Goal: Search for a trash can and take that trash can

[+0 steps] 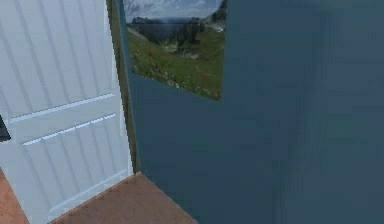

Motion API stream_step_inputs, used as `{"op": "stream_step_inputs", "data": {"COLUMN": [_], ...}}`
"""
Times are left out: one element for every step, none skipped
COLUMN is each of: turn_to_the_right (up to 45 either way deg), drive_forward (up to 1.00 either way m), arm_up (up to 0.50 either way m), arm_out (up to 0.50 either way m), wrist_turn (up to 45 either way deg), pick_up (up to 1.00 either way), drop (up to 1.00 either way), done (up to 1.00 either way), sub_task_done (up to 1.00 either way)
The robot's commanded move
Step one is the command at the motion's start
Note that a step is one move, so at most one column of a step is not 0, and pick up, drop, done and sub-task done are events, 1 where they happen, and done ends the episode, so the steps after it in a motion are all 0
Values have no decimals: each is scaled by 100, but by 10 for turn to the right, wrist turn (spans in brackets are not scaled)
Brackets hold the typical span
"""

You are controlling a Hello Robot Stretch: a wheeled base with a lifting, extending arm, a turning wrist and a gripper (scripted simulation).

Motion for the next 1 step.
{"op": "stream_step_inputs", "data": {"turn_to_the_right": [0], "drive_forward": [0], "arm_up": [0], "arm_out": [0], "wrist_turn": [450], "pick_up": [0], "drop": [0], "done": [0], "sub_task_done": [0]}}
